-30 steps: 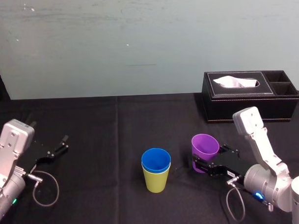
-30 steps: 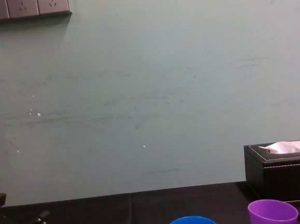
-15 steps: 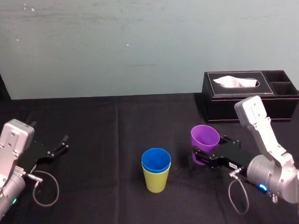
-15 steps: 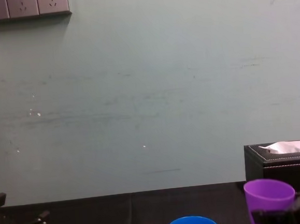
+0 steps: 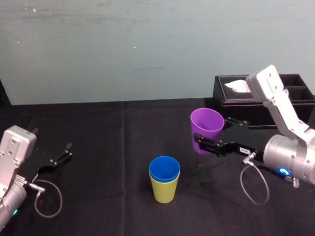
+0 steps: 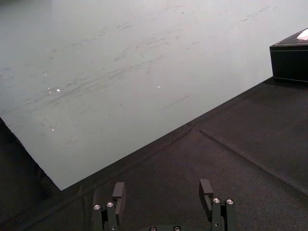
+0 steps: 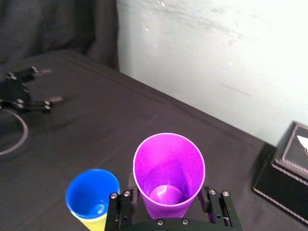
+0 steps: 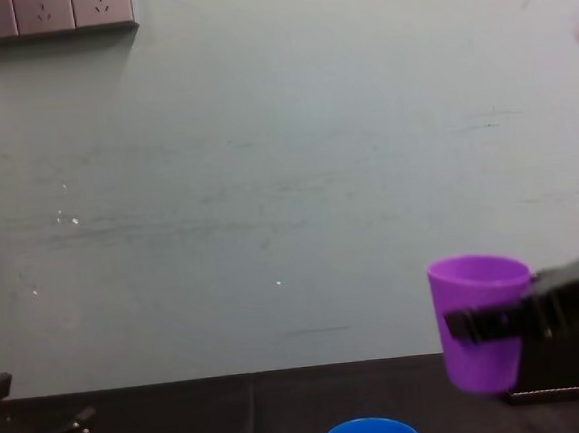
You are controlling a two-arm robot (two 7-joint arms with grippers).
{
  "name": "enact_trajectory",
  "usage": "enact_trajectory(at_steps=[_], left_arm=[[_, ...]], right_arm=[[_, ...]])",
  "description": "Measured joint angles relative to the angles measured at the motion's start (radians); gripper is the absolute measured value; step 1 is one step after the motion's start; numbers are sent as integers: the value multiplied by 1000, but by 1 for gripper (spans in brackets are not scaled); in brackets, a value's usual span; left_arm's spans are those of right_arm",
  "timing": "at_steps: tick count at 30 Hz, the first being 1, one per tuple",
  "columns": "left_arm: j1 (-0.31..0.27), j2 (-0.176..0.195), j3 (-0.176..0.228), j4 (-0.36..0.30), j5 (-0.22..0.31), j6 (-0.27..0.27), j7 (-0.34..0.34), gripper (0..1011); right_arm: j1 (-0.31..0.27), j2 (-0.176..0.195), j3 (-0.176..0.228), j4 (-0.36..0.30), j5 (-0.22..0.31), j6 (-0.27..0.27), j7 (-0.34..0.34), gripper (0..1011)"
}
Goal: Stack the three plastic cups sequentially using one hand.
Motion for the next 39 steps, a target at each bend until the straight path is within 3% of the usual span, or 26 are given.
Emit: enact_trajectory(at_steps=[14, 24, 39], left_arm=[[0, 0, 0, 0, 0, 0, 0, 1000], [0, 0, 0, 0, 0, 0, 0, 1000], [0, 0, 0, 0, 0, 0, 0, 1000]], right_arm=[[5, 3, -27, -75, 72, 6, 35, 721], [0, 7, -71, -60, 101, -39, 61, 720], [27, 35, -132, -30, 100, -70, 68, 720]])
